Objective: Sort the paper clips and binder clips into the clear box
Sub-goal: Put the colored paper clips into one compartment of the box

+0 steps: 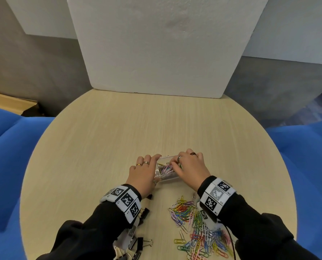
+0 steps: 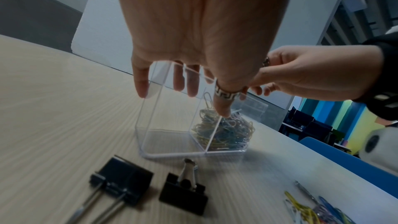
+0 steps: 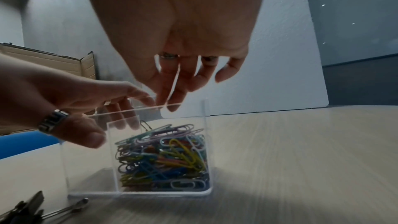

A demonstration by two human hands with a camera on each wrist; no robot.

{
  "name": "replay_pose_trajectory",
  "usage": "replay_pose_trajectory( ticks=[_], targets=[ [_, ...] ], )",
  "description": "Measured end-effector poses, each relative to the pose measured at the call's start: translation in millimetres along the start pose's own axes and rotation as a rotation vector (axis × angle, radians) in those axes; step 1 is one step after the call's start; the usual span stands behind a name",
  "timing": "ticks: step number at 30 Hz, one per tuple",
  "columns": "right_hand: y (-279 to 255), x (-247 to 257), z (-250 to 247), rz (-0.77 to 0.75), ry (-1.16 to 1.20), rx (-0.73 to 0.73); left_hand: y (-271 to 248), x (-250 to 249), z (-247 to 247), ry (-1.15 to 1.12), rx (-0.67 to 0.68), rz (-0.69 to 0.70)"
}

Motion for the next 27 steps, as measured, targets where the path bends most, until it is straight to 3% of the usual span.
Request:
replay_pose_trajectory(
  ticks=[6, 11, 18, 23, 27],
  targets=[
    [-10, -5, 13, -0.157, -0.158, 0.074, 1, 1, 1, -0.001, 0.001, 0.003],
    [-8, 1, 8, -0.181, -0.12, -0.031, 1, 1, 1, -0.007, -0.001, 0.003],
    [-1, 14, 29, -0.076, -0.332, -0.088, 0, 0, 0, -0.014, 0.009, -0.001],
    [-8, 0, 11, -0.062, -0.093, -0.018, 1, 1, -3, -0.014, 0.027, 0.016],
    [-23, -25, -11, -0.038, 0.221, -0.214, 6, 2, -5, -0.013, 0.033, 0.017]
  ],
)
Point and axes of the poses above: each hand's wrist, its own y-axis towards the middle knuckle, its own z-axis out of the palm, x = y × z, the point moved 4 cm from there along y, towards the middle knuckle, and after that the axes turned 9 degrees about x, right-handed, at the moved point
